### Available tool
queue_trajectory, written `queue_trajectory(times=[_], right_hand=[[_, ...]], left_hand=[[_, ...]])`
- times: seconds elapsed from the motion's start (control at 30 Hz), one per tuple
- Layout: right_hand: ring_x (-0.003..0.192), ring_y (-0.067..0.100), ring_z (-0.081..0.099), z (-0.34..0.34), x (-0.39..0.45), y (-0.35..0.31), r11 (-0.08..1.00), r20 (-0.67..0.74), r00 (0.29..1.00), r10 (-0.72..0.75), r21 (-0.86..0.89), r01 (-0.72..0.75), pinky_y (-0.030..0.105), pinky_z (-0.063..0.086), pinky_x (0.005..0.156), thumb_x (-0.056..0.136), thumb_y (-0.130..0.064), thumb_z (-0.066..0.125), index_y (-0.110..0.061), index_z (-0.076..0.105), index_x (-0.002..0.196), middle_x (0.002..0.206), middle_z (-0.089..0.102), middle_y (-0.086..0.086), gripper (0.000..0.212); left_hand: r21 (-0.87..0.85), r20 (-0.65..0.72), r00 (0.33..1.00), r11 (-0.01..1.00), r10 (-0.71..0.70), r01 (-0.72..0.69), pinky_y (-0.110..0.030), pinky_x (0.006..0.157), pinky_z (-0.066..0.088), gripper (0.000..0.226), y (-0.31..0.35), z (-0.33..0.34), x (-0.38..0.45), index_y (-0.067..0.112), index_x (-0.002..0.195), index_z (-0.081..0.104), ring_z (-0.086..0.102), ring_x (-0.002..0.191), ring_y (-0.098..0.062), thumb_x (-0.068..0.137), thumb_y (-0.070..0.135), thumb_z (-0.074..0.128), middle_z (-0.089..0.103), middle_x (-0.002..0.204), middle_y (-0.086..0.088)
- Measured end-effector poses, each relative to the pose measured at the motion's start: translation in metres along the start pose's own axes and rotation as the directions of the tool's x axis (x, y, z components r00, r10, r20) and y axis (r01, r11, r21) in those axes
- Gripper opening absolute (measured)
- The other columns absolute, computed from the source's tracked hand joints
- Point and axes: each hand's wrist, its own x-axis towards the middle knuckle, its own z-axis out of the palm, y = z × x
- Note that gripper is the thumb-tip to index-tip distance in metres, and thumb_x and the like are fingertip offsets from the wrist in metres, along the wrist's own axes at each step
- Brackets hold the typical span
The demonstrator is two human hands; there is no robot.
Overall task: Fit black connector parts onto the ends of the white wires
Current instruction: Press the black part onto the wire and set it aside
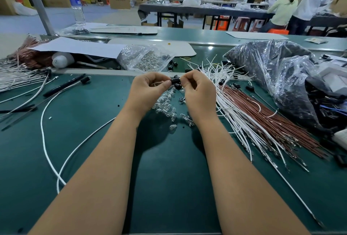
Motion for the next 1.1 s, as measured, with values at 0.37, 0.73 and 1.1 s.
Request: queue_trajectory(times=[0.37,0.73,1.1], right_hand=[[0.077,0.020,0.067,-0.003,0.003,-0.001,0.975,0.040,0.990,0.132,0.174,-0.137,0.035,0.057,0.075,0.090,-0.013,0.066,-0.016,0.067,0.085,0.078,0.069,0.003,0.006],[0.059,0.013,0.064,-0.003,0.003,-0.004,0.812,0.213,0.954,0.211,0.506,-0.292,0.023,0.053,0.058,0.091,-0.001,0.061,-0.003,0.064,0.090,0.069,0.068,0.008,0.003],[0.055,0.013,0.064,-0.013,0.008,0.000,0.792,0.115,0.954,0.277,0.535,-0.294,0.023,0.053,0.056,0.090,-0.008,0.065,-0.008,0.066,0.083,0.062,0.068,0.001,0.007]], left_hand=[[-0.090,-0.013,1.000,0.996,-0.006,0.005,-0.031,0.069,0.044,0.011,0.002,-0.003,0.001,0.021,0.076,0.073,0.052,0.067,-0.022,0.079,0.011,0.077,0.064,0.070,-0.016],[-0.153,0.102,0.995,0.988,0.014,0.002,-0.004,0.045,0.036,0.015,0.008,0.007,0.000,0.008,0.093,0.069,0.048,0.038,0.004,0.090,-0.002,0.058,0.055,0.043,0.016],[-0.001,0.094,0.992,0.996,0.083,-0.084,-0.005,0.051,0.034,0.016,0.015,0.020,-0.003,0.014,0.101,0.071,0.046,0.043,0.003,0.092,0.006,0.061,0.055,0.046,0.020]])
